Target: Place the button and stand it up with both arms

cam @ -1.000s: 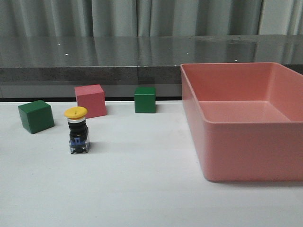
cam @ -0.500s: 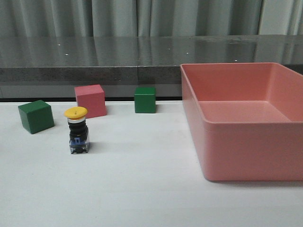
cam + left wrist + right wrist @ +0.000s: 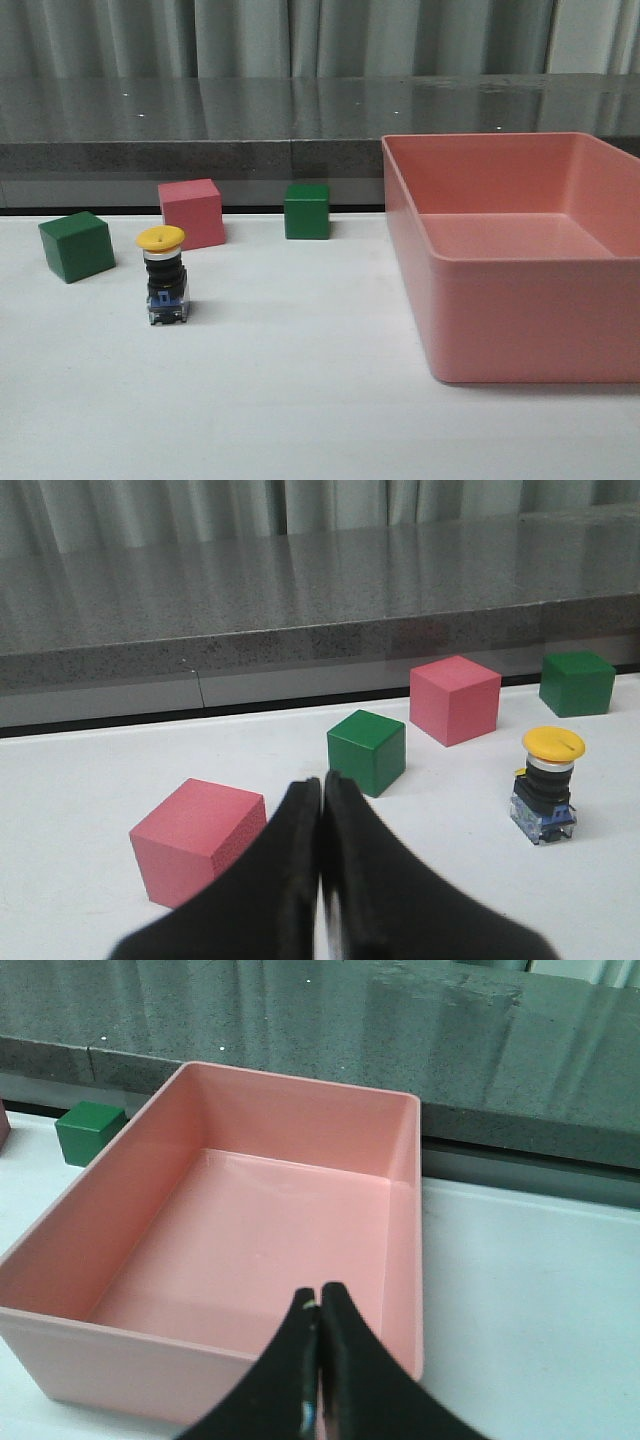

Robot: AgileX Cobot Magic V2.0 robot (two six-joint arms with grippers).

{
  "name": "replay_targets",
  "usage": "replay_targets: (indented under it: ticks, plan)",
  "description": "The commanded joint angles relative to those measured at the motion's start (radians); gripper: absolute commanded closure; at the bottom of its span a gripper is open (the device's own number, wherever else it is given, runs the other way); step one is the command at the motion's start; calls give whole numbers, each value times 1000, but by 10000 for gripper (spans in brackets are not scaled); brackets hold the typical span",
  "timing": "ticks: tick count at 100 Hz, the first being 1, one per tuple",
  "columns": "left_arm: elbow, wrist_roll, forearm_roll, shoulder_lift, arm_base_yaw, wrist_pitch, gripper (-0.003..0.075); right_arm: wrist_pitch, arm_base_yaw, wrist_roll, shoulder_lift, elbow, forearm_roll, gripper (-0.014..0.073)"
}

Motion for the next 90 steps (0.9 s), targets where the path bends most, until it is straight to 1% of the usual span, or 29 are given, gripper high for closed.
replay_targets:
  ticks: [1,6,9,12,25,83,90]
  plan:
    - [26,-61,36,-74,-5,-95,740,-80,-5,-1,4,-30,8,670]
    - [48,-79,50,-58,-5,-132,740,-78,-5,-1,4,-30,8,670]
    - [45,-97,69,-57,-8,-104,740,-78,-5,-1,4,-30,8,670]
    - [46,-103,71,-57,-14,-104,740,-78,-5,-1,4,-30,8,670]
    - [46,-102,31,-57,-15,-124,740,-78,-5,-1,4,-30,8,670]
    - [46,-102,28,-57,-15,-129,740,-78,-5,-1,4,-30,8,670]
    - [46,-102,28,-57,-15,-129,740,-78,7,-1,4,-30,8,670]
